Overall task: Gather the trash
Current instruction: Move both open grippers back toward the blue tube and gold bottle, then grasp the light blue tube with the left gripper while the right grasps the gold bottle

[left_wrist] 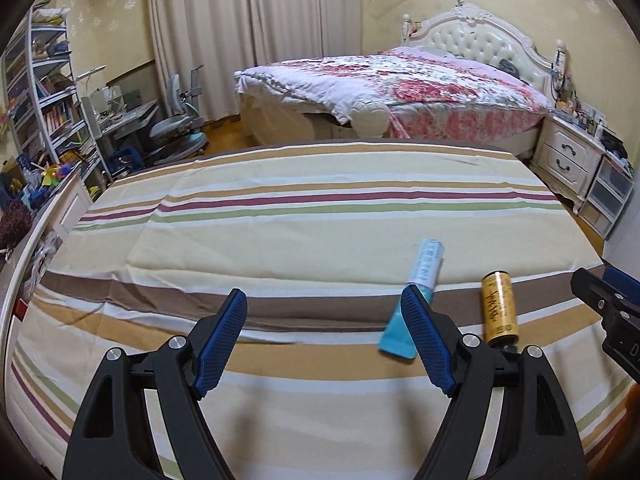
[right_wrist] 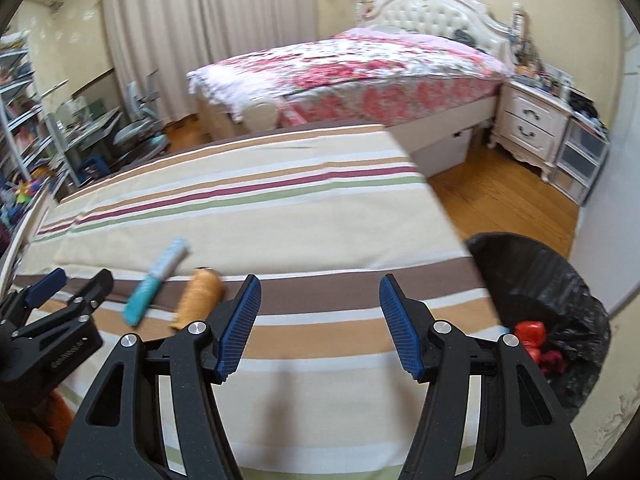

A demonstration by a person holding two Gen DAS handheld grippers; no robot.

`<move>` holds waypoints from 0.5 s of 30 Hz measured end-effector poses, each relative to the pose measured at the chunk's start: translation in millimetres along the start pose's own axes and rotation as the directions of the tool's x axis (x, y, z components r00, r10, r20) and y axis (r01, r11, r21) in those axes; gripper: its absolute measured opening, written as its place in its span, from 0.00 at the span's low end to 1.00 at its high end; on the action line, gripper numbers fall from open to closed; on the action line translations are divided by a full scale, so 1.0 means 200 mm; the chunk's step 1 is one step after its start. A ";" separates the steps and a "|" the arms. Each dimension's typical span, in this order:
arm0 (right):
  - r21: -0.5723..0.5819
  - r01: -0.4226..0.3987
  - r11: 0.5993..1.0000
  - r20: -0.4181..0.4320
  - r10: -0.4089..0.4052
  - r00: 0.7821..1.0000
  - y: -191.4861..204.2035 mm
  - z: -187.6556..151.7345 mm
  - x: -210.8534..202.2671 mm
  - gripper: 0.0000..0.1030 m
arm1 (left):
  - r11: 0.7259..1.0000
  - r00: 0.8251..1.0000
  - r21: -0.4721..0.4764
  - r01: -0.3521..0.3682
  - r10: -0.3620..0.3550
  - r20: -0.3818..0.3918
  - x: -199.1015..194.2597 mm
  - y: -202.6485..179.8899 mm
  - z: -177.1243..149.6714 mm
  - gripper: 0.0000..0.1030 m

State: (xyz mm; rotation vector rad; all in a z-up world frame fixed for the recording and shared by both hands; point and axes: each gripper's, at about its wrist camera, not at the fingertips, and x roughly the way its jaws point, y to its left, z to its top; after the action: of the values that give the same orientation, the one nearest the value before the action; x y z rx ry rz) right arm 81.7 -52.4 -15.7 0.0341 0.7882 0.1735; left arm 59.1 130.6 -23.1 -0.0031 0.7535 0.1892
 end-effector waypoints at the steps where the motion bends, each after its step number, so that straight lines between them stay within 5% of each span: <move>1: -0.012 -0.014 1.000 -0.005 0.014 1.000 0.04 0.00 0.01 0.58 | 1.000 1.000 -0.008 -0.010 0.010 -0.001 0.00 0.03 -0.01 0.75; 10: -0.096 -0.048 0.994 -0.067 0.041 0.997 0.31 -0.04 0.11 0.57 | 0.997 0.999 -0.066 -0.033 0.031 -0.025 0.01 0.20 -0.07 0.75; 15: -0.096 -0.045 0.994 -0.100 0.035 0.994 0.30 -0.06 0.14 0.28 | 0.998 1.000 -0.066 0.002 -0.004 -0.028 0.01 0.17 -0.08 0.75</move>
State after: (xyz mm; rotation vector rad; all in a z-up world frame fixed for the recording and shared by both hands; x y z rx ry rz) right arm 85.1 11.1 -38.3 -0.0515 0.8765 0.2532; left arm 43.9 163.6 -33.1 -0.0700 0.7749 0.2115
